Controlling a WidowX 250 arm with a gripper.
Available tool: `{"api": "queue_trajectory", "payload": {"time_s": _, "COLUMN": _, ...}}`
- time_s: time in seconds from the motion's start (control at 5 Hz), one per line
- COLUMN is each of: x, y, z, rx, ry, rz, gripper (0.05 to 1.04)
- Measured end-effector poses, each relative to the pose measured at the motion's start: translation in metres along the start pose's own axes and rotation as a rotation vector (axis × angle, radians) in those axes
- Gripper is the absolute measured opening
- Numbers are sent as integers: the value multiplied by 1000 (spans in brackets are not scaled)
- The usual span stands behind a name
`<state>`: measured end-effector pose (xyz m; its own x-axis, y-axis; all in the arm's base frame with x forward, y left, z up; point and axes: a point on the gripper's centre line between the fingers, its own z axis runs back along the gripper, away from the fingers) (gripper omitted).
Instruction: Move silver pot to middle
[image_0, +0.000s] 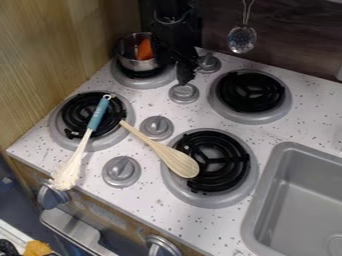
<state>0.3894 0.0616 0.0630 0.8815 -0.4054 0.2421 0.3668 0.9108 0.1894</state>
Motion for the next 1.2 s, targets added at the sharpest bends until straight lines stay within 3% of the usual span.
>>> {"api": "queue_trajectory", "payload": {"time_s": 0.6, "x": 0, "y": 52, "z": 19, "rx": 58, "ry": -25, "rz": -100, "gripper": 998}}
{"api": "queue_trajectory", "payload": {"time_s": 1.2, "x": -14, "y": 72, "z": -21, "rx": -25, "ry": -6, "rz": -111, "gripper": 998}}
